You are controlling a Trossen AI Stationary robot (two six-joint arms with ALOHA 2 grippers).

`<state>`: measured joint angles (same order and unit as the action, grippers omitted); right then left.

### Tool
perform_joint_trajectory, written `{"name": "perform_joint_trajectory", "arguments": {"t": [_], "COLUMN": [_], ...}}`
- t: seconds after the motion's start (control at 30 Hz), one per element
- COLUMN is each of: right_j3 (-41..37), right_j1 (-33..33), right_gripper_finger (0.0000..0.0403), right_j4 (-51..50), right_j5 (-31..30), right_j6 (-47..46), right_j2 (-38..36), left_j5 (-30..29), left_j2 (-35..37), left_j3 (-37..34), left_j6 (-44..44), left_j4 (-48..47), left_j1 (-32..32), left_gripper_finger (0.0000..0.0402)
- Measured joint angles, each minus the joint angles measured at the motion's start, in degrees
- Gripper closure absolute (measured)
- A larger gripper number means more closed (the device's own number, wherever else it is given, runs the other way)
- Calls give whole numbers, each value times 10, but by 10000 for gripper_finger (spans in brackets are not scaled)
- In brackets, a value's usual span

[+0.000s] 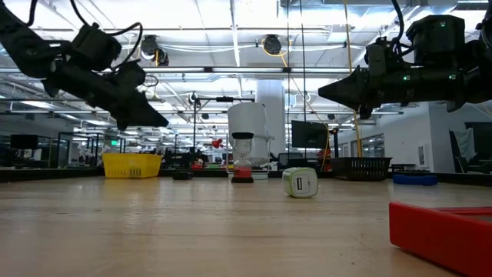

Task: Pick & Place Office items
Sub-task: Put the blue timer into the black bin

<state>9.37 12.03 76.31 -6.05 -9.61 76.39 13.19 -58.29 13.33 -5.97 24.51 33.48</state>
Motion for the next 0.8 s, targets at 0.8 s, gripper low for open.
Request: {"name": "perform_joint_trajectory", "arguments": {"t": [0.8], "right_j3": [303], "right_j1": [-114], "right_gripper_finger": [385], "right_j4": [-645], "right_j5": [-200], "right_j6": [-42], "right_j2": [8], "left_j5": [3], "left_j2": [-6], "left_j3": [-104], "left_j6": [134], "left_j4": [226], "left_j1": [-116], "left_gripper_finger": [368]}}
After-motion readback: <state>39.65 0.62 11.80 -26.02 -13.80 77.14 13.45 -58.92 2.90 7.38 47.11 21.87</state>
